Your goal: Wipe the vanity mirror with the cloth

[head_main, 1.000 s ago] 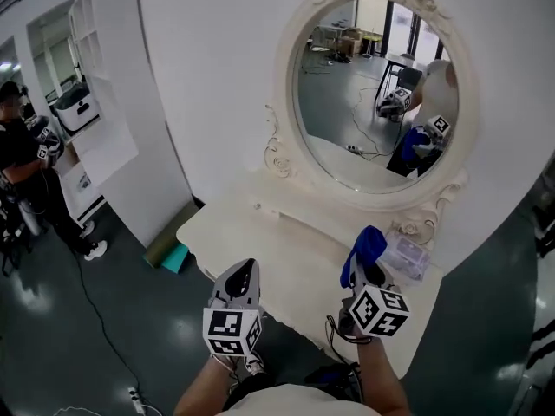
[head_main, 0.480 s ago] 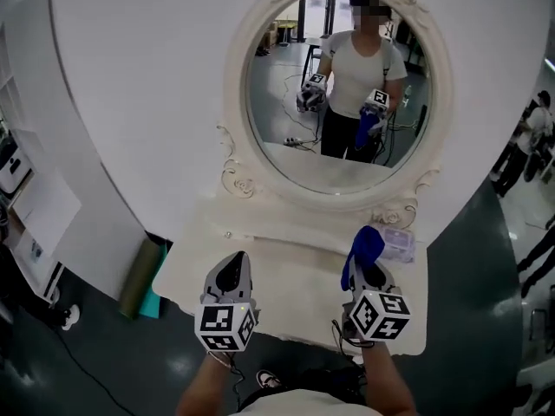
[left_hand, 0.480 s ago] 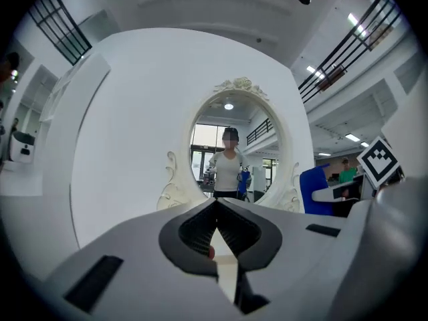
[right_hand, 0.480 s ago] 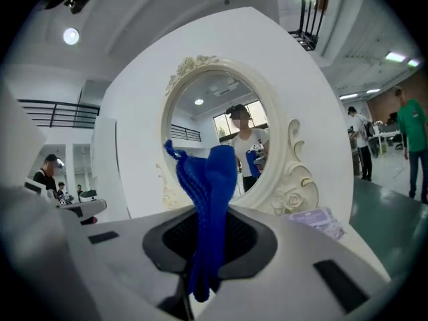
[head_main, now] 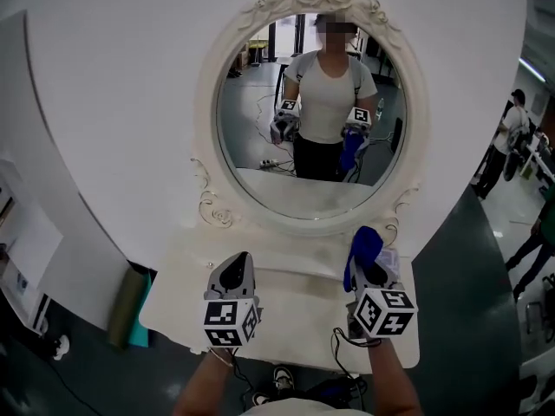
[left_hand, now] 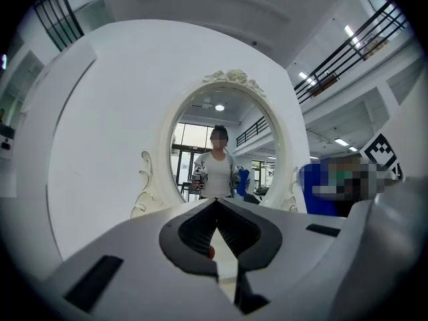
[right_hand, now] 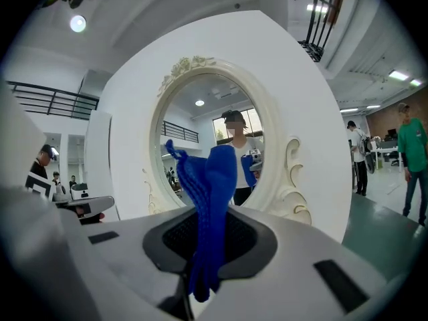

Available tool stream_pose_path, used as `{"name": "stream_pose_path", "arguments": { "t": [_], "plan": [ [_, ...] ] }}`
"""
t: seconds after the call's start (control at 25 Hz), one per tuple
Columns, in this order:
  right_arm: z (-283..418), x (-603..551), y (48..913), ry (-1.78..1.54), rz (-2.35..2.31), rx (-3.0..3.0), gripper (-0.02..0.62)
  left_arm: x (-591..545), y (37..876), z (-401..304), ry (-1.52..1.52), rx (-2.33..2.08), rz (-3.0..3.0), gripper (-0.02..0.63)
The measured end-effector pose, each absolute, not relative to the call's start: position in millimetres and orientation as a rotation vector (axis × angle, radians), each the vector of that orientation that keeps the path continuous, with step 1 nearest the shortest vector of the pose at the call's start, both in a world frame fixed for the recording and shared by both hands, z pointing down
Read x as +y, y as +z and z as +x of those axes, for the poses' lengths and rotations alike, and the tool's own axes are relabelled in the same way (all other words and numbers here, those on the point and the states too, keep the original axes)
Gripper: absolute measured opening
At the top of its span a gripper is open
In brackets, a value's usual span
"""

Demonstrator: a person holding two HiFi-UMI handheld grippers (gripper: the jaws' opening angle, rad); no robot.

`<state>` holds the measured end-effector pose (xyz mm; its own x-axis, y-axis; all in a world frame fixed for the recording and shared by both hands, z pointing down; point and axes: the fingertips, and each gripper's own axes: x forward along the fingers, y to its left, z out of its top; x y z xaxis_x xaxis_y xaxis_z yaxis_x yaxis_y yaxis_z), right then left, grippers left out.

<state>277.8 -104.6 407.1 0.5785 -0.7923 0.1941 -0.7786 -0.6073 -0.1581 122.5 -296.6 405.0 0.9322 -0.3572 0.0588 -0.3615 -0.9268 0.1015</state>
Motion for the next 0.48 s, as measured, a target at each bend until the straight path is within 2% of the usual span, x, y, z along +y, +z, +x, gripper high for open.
{"name": "stream_pose_path", "arguments": {
  "t": [0.2, 0.48],
  "plan": [
    [281.3, -136.2, 379.6, -0.322, -2.774, 1.491, 0.066, -317.5, 379.8, 130.5, 0.037, -0.571, 3.002, 0.005],
    [289.3, -187.4, 301.5, -0.074, -2.891, 1.689, 0.066, -348.0, 319.6, 149.1, -0.009, -0.606, 3.138, 0.005]
  ]
}}
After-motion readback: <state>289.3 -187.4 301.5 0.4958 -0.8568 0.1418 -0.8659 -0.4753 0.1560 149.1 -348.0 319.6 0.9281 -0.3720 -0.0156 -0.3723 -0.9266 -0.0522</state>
